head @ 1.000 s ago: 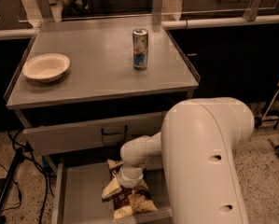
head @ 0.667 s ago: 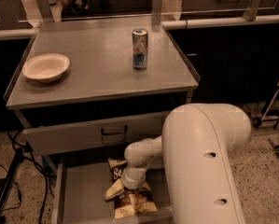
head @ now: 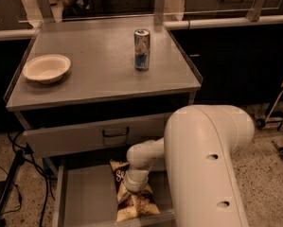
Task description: Pick brown chip bag from middle drawer and place on counter
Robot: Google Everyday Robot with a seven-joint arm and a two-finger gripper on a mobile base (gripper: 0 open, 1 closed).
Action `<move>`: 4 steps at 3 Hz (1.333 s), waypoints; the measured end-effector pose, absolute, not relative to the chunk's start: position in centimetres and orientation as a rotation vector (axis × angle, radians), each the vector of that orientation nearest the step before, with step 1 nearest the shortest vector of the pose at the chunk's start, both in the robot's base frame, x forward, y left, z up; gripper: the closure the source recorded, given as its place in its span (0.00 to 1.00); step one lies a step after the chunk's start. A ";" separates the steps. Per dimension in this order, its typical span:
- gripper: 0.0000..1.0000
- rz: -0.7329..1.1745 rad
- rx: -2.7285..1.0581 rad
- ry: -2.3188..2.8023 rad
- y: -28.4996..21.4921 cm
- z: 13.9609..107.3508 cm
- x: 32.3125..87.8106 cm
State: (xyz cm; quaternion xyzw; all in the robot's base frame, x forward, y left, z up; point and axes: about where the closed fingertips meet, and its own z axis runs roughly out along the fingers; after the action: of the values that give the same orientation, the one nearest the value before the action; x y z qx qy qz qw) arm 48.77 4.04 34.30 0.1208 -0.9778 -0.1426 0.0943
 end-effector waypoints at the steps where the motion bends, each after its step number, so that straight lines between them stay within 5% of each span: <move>1: 0.66 -0.423 0.358 -2.900 4.0 34.3 48.8; 2: 0.89 -0.423 0.358 -2.900 4.0 34.3 48.8; 3: 1.00 -0.423 0.358 -2.900 4.0 34.3 48.8; 4: 1.00 -0.423 0.358 -2.900 4.0 35.2 48.8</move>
Offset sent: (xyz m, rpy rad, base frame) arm 0.0000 0.0000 0.0000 0.0000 0.0000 0.0000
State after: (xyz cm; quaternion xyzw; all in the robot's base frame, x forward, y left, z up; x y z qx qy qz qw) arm 48.76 4.04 35.19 0.1208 -0.9778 -0.1426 0.0944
